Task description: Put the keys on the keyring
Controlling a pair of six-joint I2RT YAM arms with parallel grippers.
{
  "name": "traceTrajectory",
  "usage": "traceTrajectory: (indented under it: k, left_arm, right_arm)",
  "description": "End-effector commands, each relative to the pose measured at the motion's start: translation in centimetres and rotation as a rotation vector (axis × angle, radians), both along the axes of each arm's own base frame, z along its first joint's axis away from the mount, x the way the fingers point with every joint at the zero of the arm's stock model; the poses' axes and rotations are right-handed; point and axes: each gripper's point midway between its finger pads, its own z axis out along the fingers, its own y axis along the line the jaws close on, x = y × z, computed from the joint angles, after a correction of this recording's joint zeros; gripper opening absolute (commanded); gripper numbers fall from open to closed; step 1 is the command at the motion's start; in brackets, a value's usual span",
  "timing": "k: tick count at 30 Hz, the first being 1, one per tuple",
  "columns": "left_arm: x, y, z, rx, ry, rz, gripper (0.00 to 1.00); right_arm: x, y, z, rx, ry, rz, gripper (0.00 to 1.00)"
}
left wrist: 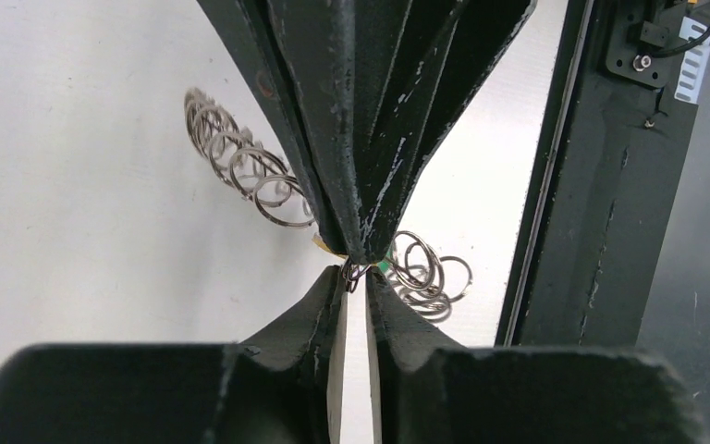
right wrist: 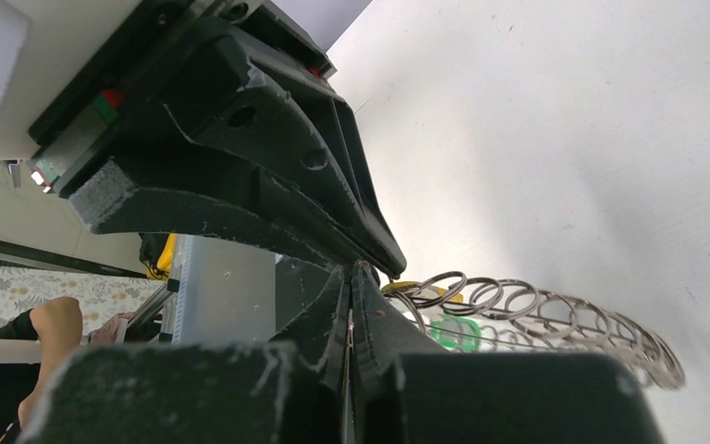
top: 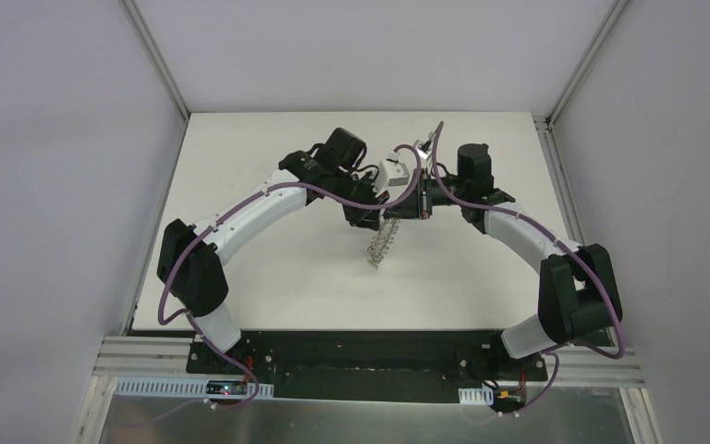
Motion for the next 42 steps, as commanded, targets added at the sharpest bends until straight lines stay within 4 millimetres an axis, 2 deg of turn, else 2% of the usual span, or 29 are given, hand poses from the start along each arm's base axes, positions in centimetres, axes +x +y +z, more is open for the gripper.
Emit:
traceTrajectory:
  k: [1,10,22,42]
  left_arm:
    - [-0.7,0.0,1.9,-0.041,-0.021,-0.004,0.17]
    - [-0.8,0.5,3.4,-0.088,0.009,-0.032,0.28]
    - [-1.2,-0.5,4.9,-0.142,0.035,-0.102,0.33]
    - [-1.6,-1.6,3.3,-0.160,0.117,-0.165,0.33]
  right_arm:
    - [0.1,-0.2,2.0,0.042,-0.093,0.016,0.00]
    - [-0.7,-0.6,2.3,0.060,-0.124,0.057,0.00]
    - [-1.5,-0.7,2.4,0.078,-0.120,0.108,0.00]
    - [-1.8,-0.7,2.7,0.087,-0.106,0.128,0.00]
